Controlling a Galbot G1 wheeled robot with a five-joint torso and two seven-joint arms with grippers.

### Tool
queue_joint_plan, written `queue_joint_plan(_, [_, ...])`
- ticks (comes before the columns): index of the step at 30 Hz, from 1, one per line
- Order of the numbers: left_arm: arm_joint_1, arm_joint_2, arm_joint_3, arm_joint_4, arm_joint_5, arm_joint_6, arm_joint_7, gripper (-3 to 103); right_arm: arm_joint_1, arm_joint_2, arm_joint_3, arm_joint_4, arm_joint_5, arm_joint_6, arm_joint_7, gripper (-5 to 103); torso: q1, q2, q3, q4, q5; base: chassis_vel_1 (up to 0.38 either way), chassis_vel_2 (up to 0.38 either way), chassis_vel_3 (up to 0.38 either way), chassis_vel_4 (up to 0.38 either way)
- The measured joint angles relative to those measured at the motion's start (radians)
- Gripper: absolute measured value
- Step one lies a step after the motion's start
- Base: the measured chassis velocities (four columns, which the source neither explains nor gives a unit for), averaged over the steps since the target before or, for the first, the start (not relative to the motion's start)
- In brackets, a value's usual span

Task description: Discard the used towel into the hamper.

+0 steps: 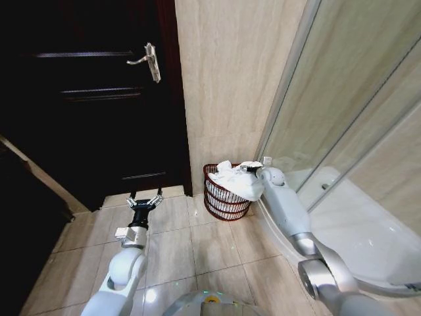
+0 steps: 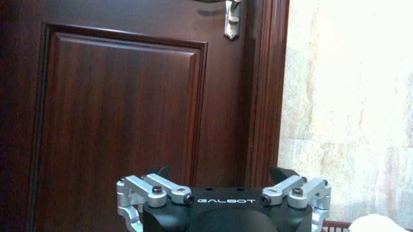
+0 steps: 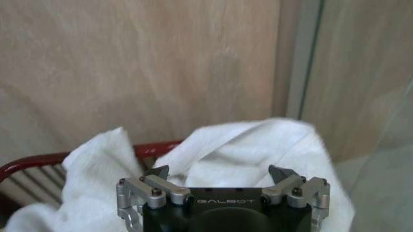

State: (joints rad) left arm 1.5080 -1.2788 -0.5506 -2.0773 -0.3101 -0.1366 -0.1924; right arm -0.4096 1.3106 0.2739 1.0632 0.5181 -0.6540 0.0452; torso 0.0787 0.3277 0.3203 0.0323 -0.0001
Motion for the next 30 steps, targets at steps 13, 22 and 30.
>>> queue_joint_plan(13, [0.006,0.003,-0.014,-0.011,-0.001,0.003,-0.003,100,-0.009,0.097,0.004,-0.076,0.111,-0.057,-0.088,100,0.0,0.0,0.0,-0.0003,-0.0003,0.0,0.0,0.0,0.0])
queue_joint_plan(22, [0.015,0.002,-0.039,-0.006,-0.014,-0.01,0.004,100,-0.016,0.164,-0.002,-0.105,0.118,-0.073,-0.091,100,0.0,0.0,0.0,-0.0002,-0.0003,0.0,0.0,0.0,0.0])
queue_joint_plan(30, [0.022,-0.007,-0.045,-0.002,-0.017,-0.022,0.017,100,0.009,0.182,-0.004,-0.165,0.086,-0.056,-0.076,100,0.0,0.0,0.0,0.0002,0.0002,0.0,0.0,0.0,0.0])
